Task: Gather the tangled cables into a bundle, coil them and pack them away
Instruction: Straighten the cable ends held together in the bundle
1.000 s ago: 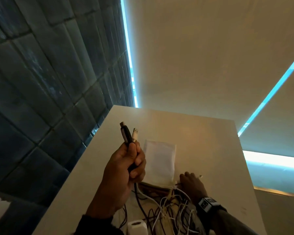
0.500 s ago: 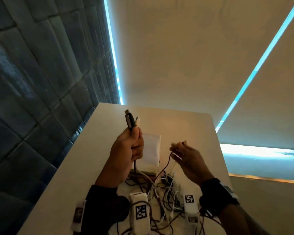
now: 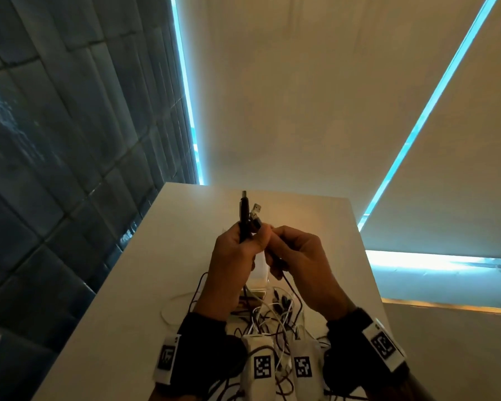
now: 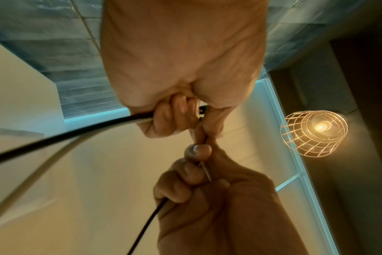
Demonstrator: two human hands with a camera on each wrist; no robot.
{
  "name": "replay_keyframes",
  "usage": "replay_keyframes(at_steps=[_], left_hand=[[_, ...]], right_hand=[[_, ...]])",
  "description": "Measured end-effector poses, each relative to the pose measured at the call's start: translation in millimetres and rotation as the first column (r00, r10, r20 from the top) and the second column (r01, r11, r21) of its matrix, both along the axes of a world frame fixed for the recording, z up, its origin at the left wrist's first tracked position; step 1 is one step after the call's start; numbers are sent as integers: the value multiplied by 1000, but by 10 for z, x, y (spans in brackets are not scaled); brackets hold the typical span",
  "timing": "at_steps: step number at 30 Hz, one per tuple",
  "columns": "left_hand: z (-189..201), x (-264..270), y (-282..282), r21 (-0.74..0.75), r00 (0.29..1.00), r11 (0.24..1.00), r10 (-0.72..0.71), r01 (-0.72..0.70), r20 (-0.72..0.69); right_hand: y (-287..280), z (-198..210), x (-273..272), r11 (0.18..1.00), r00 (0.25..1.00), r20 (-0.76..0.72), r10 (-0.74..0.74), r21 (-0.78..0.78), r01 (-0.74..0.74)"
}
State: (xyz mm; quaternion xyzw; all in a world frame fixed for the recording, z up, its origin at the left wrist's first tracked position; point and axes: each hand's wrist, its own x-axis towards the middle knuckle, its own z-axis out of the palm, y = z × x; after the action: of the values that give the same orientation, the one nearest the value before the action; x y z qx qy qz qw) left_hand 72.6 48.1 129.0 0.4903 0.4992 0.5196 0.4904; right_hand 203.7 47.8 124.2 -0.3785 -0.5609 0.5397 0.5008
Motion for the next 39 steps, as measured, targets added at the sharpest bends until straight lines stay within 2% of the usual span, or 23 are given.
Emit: replay_keyframes(at_steps=[4, 6, 10, 12, 15, 21, 23, 27, 33, 35, 37, 38, 39], left_hand=[[39, 34, -13, -8, 987, 999, 45, -44, 154], [85, 27, -7, -10, 979, 1000, 4, -2, 205], [148, 96, -58, -19, 990, 997, -76, 79, 118], [159, 81, -38, -20, 988, 999, -38, 41, 149], [175, -2, 19, -18, 940, 999, 39, -35, 338], [239, -135, 6, -75, 851, 992, 126, -102, 511], [275, -189, -22, -61, 824, 994, 111, -94, 555], [378, -312, -83, 15, 762, 1000, -5, -7, 648], [499, -358, -187, 29, 770, 999, -52, 43, 637], [496, -361, -220, 9, 776, 999, -30, 31, 630], [499, -384, -239, -8, 775, 999, -20, 33, 632], [504, -396, -242, -12, 773, 999, -27, 45, 634], [514, -402, -242, -12, 771, 998, -42, 64, 636]], right_hand=[[-90, -71, 68, 998, 994, 96, -58, 16, 56], [-164, -109, 55, 996, 990, 110, -84, 8, 84], [-166, -54, 6, 983, 979, 111, -169, 92, 159], [-141, -32, 1, 991, 986, 119, -119, 76, 110], [-150, -94, 8, 999, 982, 184, -30, 29, 25], [-142, -461, 73, 980, 984, 151, 92, -186, -63], [-180, -601, 87, 973, 977, 182, 111, -220, -70], [-218, -841, 145, 977, 962, 267, 56, -214, 3], [-222, -1194, 214, 990, 930, 363, 53, -144, 0], [-273, -1279, 261, 965, 868, 455, 200, -246, -94], [-361, -1262, 282, 877, 698, 547, 461, -402, -264], [-409, -1162, 283, 851, 605, 603, 520, -428, -305], [-437, -1001, 267, 871, 575, 655, 490, -386, -303]])
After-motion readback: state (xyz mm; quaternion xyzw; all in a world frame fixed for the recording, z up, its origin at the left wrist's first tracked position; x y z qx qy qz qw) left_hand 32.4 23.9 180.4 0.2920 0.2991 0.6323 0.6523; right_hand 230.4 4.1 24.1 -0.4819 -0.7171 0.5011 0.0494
